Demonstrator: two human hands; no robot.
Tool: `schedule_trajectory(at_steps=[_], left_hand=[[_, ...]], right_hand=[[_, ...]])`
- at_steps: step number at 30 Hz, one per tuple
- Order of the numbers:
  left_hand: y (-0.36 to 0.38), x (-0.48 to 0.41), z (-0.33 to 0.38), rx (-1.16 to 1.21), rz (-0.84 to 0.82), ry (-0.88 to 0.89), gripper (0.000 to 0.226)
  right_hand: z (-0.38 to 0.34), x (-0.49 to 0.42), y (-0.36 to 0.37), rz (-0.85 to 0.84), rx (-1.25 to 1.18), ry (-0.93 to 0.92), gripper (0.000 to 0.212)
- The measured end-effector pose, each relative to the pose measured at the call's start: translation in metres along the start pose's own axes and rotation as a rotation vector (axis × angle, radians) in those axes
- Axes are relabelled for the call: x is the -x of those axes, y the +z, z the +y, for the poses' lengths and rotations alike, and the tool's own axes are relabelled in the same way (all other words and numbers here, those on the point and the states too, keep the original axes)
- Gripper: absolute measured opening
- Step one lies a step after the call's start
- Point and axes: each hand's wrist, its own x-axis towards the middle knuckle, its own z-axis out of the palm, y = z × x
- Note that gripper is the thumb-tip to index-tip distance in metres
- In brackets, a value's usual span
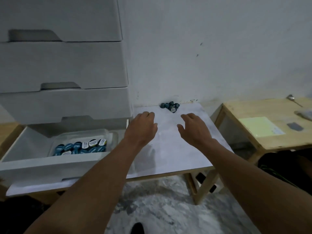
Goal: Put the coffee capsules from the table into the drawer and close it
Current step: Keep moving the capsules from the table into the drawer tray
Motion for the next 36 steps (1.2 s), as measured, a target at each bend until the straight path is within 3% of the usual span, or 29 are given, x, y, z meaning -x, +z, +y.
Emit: schedule_trajectory(at_steps=[8,16,26,32,36], left_hand=[[0.045,-0.068,0.023,0.024,0.006,0.041,0.036],[0.116,-0.167,0.020,0.096,-0.045,-0.005,0.033],[0.197,-0.263,-0.004,0.153,-0.151,-0.077,0.027],[0.236,-0.286,-0.004,0.100,-0.296,-0.089,0.022],[0.271,-0.288,-0.005,0.174,-0.365,-0.240,0.027]], right_hand=[[0.059,-0.039,-0.001,-0.013,0.019,0.033,0.037],[0.113,-0.138,0.023,-0.072,0.047,0.054,0.034],[0.159,-0.269,0.079,-0.205,-0.019,0.050,0.039],[0.174,-0.316,0.118,-0.279,-0.086,0.065,0.038],[0.181,-0.335,0.149,-0.359,-0.155,0.087,0.035]])
